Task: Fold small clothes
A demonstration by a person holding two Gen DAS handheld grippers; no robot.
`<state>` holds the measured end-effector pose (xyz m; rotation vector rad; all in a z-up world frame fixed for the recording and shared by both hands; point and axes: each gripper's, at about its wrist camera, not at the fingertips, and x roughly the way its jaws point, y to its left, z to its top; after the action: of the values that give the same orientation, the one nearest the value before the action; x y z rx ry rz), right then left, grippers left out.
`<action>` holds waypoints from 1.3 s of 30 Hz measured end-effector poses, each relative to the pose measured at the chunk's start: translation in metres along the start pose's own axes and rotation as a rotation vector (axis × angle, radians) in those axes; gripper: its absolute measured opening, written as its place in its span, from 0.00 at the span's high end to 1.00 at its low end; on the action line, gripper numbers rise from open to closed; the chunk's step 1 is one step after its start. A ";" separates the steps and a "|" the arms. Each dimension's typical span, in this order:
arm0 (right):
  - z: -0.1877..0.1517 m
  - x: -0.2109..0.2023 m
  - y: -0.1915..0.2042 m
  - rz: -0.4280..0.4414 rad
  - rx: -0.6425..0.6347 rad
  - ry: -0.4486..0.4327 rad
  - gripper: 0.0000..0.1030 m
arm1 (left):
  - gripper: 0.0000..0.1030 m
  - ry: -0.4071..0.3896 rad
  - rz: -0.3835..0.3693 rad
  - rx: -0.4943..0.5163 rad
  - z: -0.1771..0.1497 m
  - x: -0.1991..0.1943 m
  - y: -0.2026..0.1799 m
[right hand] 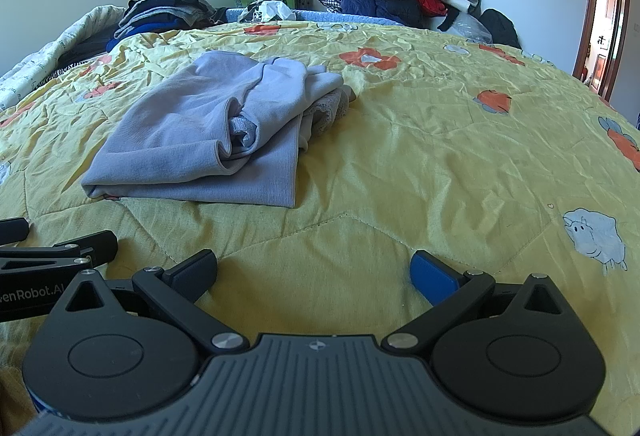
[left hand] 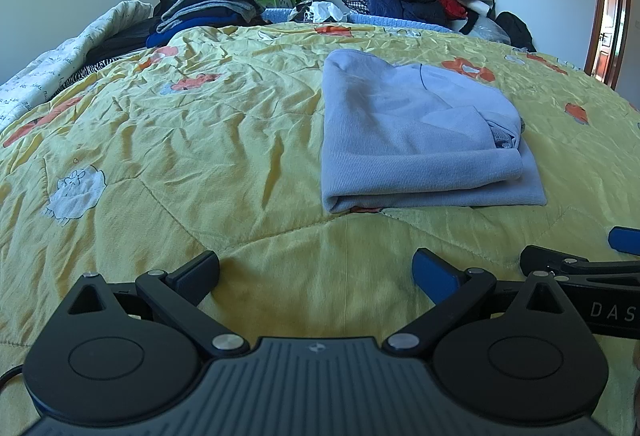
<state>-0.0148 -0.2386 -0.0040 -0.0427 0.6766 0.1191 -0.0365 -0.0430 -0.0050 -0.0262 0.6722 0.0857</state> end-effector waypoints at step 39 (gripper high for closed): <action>0.000 0.000 0.001 -0.001 -0.001 0.000 0.01 | 0.00 -0.004 -0.032 -0.043 0.001 -0.001 0.008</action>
<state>-0.0155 -0.2379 -0.0041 -0.0442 0.6768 0.1180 -0.0378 -0.0352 -0.0037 -0.0778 0.6656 0.0688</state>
